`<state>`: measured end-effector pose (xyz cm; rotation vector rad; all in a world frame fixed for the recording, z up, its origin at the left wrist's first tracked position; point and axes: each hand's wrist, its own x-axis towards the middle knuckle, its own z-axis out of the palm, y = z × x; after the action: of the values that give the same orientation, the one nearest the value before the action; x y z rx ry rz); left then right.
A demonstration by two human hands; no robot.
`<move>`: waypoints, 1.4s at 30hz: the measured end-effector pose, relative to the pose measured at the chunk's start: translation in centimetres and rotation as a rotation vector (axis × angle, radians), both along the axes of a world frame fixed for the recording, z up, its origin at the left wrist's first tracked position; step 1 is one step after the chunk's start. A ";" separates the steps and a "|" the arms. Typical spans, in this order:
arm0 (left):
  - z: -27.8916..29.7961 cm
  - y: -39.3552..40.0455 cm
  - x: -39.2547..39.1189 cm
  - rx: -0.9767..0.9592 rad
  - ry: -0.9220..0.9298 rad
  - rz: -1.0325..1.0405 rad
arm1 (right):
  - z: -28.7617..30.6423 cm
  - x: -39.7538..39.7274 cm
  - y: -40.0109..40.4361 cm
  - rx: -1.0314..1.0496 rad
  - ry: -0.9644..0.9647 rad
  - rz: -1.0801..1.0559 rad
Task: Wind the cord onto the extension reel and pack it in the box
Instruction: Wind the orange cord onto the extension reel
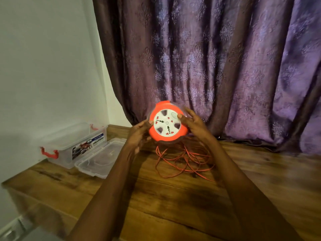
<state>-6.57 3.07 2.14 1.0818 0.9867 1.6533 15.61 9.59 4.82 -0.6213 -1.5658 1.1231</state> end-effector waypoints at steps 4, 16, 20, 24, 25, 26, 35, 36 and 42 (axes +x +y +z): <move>0.8 0.7 2.2 0.101 0.028 -0.020 | 0.7 1.8 0.5 -0.007 0.003 0.004; -5.9 0.9 6.1 -0.238 0.316 -0.329 | 0.6 9.0 0.1 -0.001 0.261 -0.372; -4.2 0.7 8.2 -0.336 0.665 -0.057 | 0.2 10.1 0.0 -0.017 0.241 -0.413; -1.8 1.2 8.6 -0.334 0.449 -0.125 | -0.3 10.6 -0.2 -0.034 0.254 -0.462; -0.7 1.2 8.3 -0.318 0.446 -0.090 | -0.2 10.6 -0.1 -0.035 0.261 -0.477; 0.3 1.5 7.9 -0.279 0.492 -0.033 | 0.0 10.5 -0.1 -0.037 0.273 -0.490; 10.1 3.2 0.8 0.278 1.039 0.561 | 3.8 7.8 1.0 0.010 0.475 -0.487; 10.7 3.3 0.2 0.314 1.052 0.595 | 4.0 7.5 1.1 0.013 0.488 -0.486; 7.8 0.9 -0.6 0.221 1.464 0.495 | 3.5 7.3 1.5 0.043 0.404 -0.534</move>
<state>-7.21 3.92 9.94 2.4402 2.1082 1.1260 22.94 11.07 8.29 -0.6821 -0.9935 0.7472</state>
